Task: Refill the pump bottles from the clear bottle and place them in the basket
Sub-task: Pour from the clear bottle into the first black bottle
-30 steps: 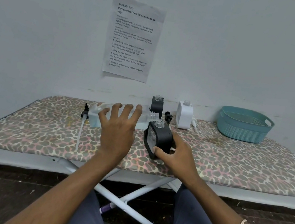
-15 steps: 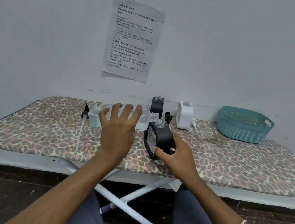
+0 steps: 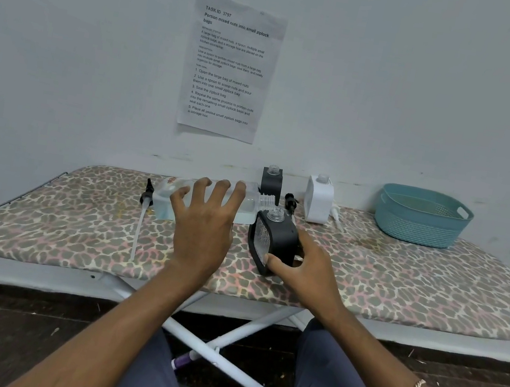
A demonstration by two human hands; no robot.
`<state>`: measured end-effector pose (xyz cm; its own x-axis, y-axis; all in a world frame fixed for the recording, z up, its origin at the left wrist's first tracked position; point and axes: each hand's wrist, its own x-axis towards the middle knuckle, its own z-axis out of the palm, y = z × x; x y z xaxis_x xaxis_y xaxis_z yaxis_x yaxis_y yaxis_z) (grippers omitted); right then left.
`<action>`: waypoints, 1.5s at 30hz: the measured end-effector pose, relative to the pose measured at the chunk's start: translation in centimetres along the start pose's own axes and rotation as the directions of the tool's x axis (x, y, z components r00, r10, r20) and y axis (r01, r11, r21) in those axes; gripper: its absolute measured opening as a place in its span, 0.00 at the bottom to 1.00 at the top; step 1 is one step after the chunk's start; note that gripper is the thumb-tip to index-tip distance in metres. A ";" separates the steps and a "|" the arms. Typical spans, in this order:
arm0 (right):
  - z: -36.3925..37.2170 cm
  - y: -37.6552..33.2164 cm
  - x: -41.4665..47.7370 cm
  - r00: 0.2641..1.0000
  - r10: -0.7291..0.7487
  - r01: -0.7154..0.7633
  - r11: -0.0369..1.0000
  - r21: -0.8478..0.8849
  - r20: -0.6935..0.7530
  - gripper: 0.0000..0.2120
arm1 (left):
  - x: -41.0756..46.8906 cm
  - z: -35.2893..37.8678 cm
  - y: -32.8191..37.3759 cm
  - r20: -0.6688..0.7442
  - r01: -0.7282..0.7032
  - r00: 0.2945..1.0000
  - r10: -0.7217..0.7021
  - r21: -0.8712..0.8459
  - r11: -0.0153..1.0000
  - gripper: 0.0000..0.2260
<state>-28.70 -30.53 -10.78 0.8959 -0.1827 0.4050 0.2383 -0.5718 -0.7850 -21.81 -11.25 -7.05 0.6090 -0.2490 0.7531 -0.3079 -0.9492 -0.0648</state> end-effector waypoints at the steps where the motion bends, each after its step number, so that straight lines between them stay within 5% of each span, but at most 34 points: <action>1: 0.0 0.0 0.0 1.000 -0.001 0.001 1.000 -0.001 -0.001 0.21 | 0.0 0.0 0.0 0.002 0.001 1.000 -0.001 -0.002 1.000 0.34; 45: -0.1 -0.2 -0.1 1.000 0.008 -0.008 1.000 -0.014 -0.005 0.19 | 0.0 0.1 0.1 -0.008 0.001 1.000 -0.001 -0.015 1.000 0.34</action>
<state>-28.90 -30.49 -10.56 0.8957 -0.1915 0.4014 0.2259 -0.5814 -0.7816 -21.77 -11.35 -7.14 0.6037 -0.2466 0.7581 -0.3187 -0.9463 -0.0540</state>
